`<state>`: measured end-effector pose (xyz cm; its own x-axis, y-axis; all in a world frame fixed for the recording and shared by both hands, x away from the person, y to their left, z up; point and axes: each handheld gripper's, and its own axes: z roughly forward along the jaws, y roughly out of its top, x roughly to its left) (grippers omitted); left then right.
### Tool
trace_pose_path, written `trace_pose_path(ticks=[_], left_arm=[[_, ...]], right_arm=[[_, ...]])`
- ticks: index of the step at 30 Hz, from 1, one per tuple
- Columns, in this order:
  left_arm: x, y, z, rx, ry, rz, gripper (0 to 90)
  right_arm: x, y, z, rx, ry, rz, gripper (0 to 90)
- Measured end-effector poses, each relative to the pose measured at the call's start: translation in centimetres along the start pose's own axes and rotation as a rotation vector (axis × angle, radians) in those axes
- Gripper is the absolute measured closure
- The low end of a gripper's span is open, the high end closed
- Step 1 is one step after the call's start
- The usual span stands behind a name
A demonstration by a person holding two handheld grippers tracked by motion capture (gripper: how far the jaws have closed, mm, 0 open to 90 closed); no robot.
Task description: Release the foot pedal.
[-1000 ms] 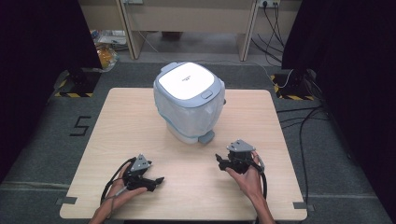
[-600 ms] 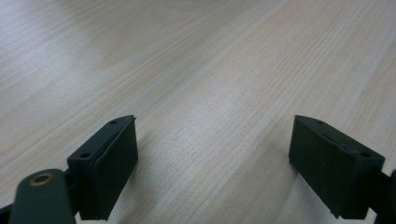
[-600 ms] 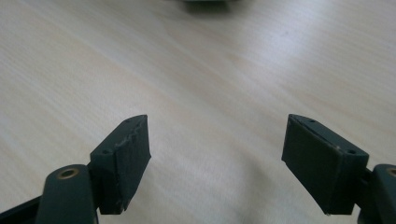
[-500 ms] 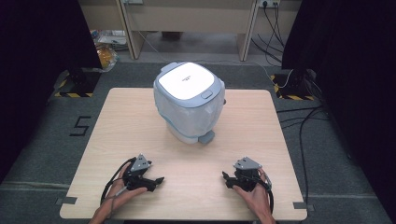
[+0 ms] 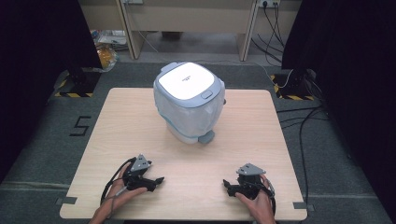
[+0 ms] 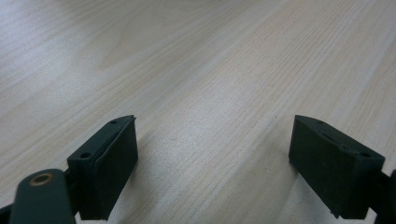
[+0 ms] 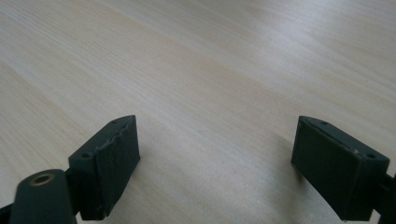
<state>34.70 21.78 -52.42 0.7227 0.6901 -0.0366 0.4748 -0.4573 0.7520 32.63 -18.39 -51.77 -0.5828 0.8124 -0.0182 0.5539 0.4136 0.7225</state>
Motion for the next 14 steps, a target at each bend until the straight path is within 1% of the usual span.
trace_pose_path(ticks=[1,7,14], left_arm=[[0.0,0.0,0.0,0.0,0.0,0.0,14.7],[0.0,0.0,0.0,0.0,0.0,0.0,14.7],[0.0,0.0,0.0,0.001,0.0,0.0,14.7]], right_arm=[[0.03,-0.08,-0.04,0.0,-0.001,0.008,14.7],[0.02,-0.11,-0.07,0.002,0.003,0.011,13.5],[0.09,-0.08,-0.01,0.013,0.015,-0.003,9.5]])
